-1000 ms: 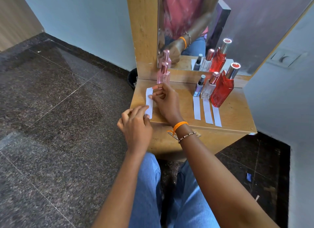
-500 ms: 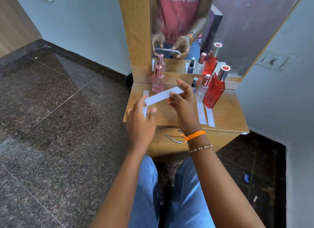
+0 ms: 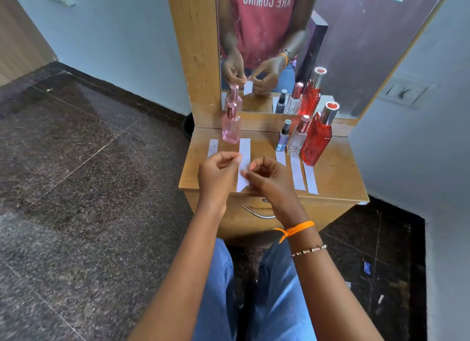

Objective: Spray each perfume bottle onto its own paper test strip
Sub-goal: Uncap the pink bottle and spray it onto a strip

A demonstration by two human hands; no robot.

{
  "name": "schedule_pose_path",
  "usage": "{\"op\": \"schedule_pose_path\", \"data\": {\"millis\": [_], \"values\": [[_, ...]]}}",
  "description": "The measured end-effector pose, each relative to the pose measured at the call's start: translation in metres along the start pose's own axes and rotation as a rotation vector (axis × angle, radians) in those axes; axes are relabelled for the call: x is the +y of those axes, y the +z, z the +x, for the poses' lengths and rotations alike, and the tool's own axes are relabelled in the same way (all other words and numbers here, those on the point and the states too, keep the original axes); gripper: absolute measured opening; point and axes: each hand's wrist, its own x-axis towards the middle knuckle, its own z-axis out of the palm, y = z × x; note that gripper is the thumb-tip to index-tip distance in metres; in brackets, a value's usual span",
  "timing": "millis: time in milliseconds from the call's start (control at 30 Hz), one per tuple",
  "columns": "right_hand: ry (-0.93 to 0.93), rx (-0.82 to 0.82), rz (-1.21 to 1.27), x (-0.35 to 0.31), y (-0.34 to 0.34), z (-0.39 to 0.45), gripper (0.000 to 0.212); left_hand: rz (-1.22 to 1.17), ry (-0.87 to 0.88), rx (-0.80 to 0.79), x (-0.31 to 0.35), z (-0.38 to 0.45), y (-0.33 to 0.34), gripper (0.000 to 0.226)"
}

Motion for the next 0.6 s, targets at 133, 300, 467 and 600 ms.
{"op": "schedule_pose_path", "data": {"millis": [133, 300, 467, 600], "values": [[-0.166, 0.165, -0.259, -0.007, 0.007, 0.02, 0.017, 0.085, 0.043, 0.028, -0.001, 0.008, -0.007, 0.022], [-0.362, 0.254, -0.444, -0.025, 0.026, 0.066, 0.022, 0.192, 0.106, 0.015, -0.004, 0.01, -0.013, 0.023], [-0.364, 0.224, -0.639, -0.025, 0.038, 0.087, 0.019, 0.351, 0.187, -0.019, -0.008, 0.005, -0.012, 0.019], [-0.478, 0.314, -0.62, -0.029, 0.03, 0.067, 0.02, 0.429, 0.251, -0.038, -0.01, 0.0, -0.003, 0.017]]}}
